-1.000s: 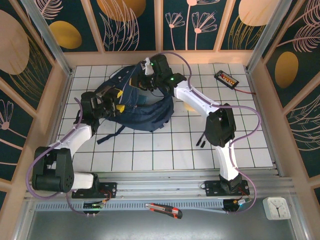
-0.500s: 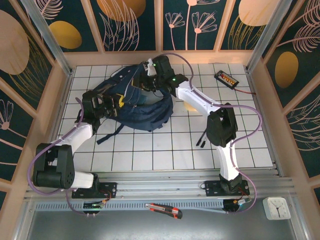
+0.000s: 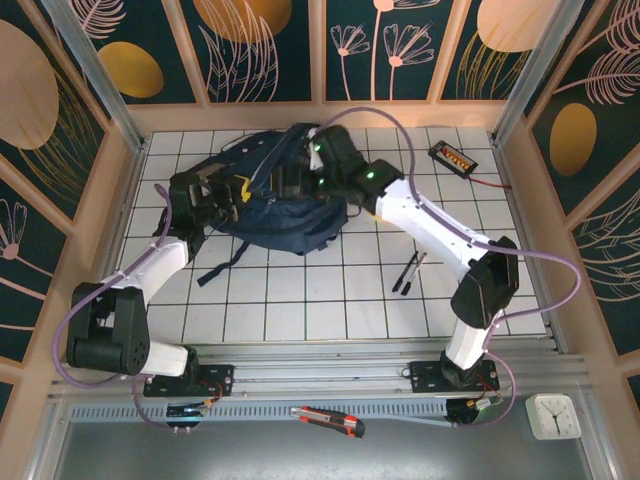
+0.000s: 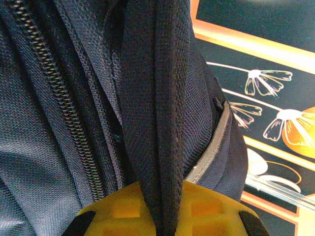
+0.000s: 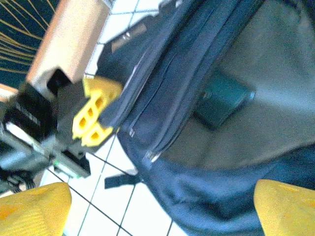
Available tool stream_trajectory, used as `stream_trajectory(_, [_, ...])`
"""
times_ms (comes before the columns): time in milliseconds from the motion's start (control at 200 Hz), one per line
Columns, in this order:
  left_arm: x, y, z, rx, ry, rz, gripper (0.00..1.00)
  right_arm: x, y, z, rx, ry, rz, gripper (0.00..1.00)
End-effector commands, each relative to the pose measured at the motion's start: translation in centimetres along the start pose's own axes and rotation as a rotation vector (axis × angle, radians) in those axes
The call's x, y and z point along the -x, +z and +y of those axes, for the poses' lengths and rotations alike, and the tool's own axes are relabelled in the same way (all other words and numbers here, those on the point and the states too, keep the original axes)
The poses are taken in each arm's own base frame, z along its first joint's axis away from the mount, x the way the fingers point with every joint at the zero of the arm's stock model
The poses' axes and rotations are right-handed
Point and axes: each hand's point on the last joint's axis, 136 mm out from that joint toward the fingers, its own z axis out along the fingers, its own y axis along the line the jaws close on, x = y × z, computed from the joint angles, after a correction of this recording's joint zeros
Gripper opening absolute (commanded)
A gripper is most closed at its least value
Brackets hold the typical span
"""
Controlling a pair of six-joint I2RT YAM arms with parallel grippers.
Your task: Pack the student bag
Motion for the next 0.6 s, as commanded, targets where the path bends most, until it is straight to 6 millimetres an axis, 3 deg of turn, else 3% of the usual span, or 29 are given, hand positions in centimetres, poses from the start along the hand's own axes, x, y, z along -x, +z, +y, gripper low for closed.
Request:
stream_trajectory(0, [-1.0, 0.2, -5.6, -0.161, 0.049, -0.011, 0.00, -3.4, 1.4, -1.5, -0.203, -0.059, 0.009, 0.90])
stream_trajectory(195, [-1.8, 0.9, -6.5, -0.154, 0.061, -0.007, 0.00, -4.1, 4.0, -1.2, -0.293, -0.035, -0.012, 0.79])
stream_trajectory(435, [-2.6, 1.2, -6.4, -0.147, 0.056, 0.011, 0.00, -2.3, 5.7, -2.5, -0.382, 0.004, -0.036, 0.72])
stream_trajectory(596, [-2.7, 1.0, -6.1, -0.151, 0.043, 0.014, 0.00, -1.4, 6.9, -2.1, -0.365, 0.027, -0.032, 0.69])
